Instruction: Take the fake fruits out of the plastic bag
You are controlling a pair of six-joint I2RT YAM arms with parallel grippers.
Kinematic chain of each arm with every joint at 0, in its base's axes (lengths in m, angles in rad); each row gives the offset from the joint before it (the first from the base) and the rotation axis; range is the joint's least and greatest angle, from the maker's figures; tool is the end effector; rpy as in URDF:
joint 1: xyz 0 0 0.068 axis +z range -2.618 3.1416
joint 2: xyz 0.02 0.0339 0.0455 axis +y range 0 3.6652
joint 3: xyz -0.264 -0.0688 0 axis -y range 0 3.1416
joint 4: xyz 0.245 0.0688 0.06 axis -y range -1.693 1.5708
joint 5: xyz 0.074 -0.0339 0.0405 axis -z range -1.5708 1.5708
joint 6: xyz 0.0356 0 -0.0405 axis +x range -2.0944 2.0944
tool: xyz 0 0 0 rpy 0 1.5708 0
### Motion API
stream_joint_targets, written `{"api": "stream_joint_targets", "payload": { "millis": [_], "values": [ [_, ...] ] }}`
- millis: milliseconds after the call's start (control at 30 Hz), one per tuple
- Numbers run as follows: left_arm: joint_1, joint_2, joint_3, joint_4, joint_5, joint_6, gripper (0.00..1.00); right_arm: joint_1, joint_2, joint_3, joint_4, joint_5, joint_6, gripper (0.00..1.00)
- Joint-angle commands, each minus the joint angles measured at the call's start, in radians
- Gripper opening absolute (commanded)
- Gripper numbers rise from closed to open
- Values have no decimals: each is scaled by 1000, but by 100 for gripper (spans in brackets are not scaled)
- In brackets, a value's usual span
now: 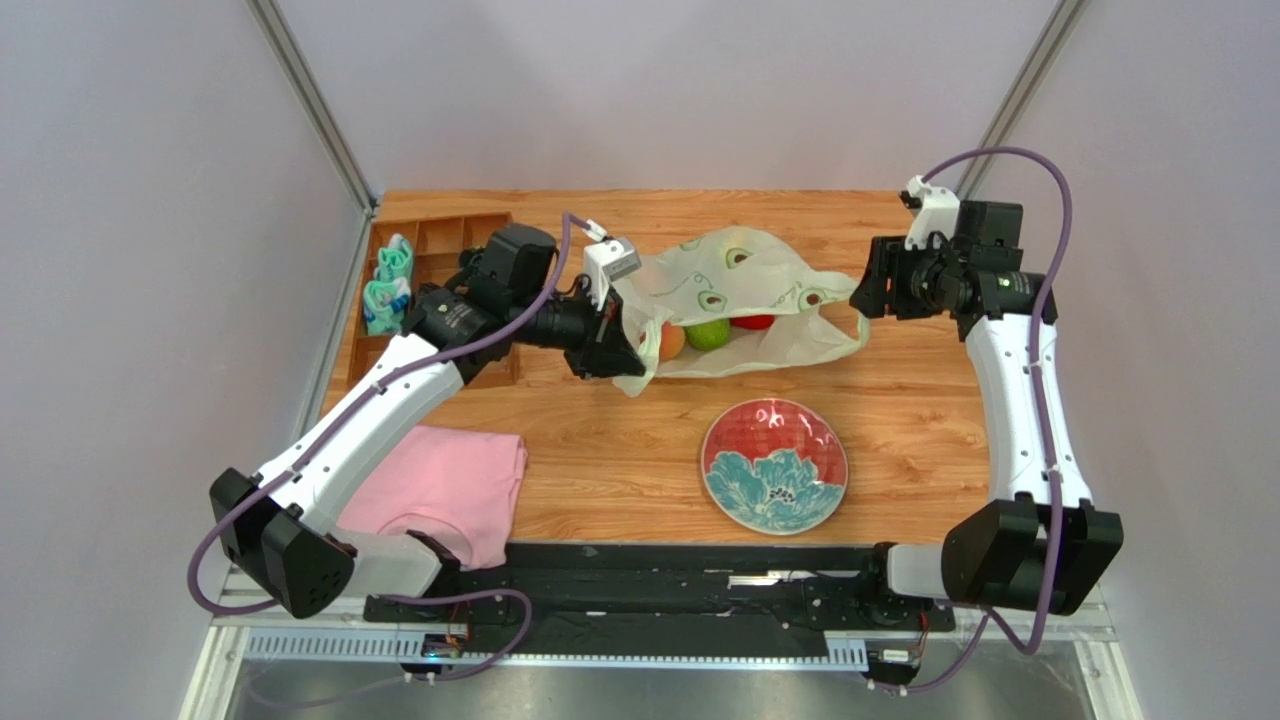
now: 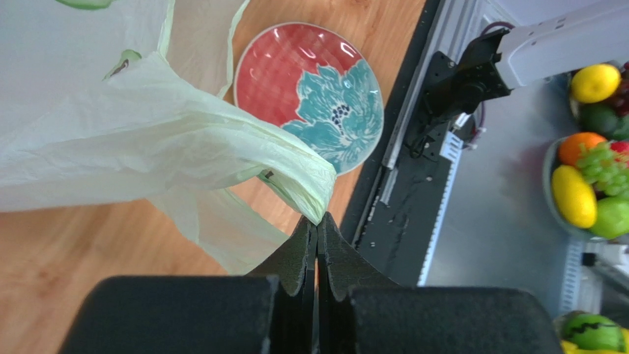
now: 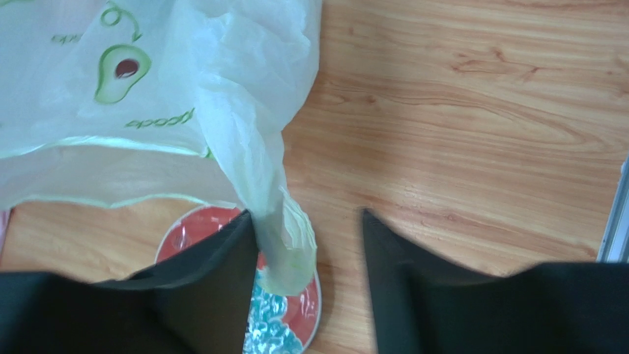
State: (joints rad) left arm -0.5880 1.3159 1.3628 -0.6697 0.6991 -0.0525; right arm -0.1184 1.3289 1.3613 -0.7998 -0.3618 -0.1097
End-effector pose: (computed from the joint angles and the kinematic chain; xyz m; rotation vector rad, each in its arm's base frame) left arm 0.2183 -0.1730 0.3813 0.9818 2.0190 -1.1199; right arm 0.2765 -0.0202 0.3632 -0.1679 2.2901 0.3053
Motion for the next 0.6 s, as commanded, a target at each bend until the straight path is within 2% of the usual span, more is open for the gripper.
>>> {"api": "stream_joint_targets", "payload": {
  "millis": [0,33,67,167,200,300,400,467,567],
  "values": [
    [-4,-59,-8,105,14,-187,0,38,-66,177,-174,-170,-110,62],
    [-4,-66,2,111,-13,-199,0,58,-88,189,-185,-190,-132,66],
    [-4,-78,8,117,-32,-201,0,81,-109,190,-176,-203,-140,74],
    [2,-90,15,121,-52,-184,0,248,-207,124,-107,-174,-194,83],
    [2,-93,12,124,-52,-185,0,361,-232,99,-93,-119,-211,84],
    [22,-110,-10,137,-43,-213,0,498,-208,12,-52,-63,-155,77],
    [45,-129,-25,127,-27,-213,0,510,-131,-24,13,-85,-11,63],
    [59,-150,-37,121,-26,-210,0,523,-65,-21,63,-51,28,55],
    [79,-179,-56,117,-9,-207,0,566,53,40,99,-14,53,49]
  ]
}}
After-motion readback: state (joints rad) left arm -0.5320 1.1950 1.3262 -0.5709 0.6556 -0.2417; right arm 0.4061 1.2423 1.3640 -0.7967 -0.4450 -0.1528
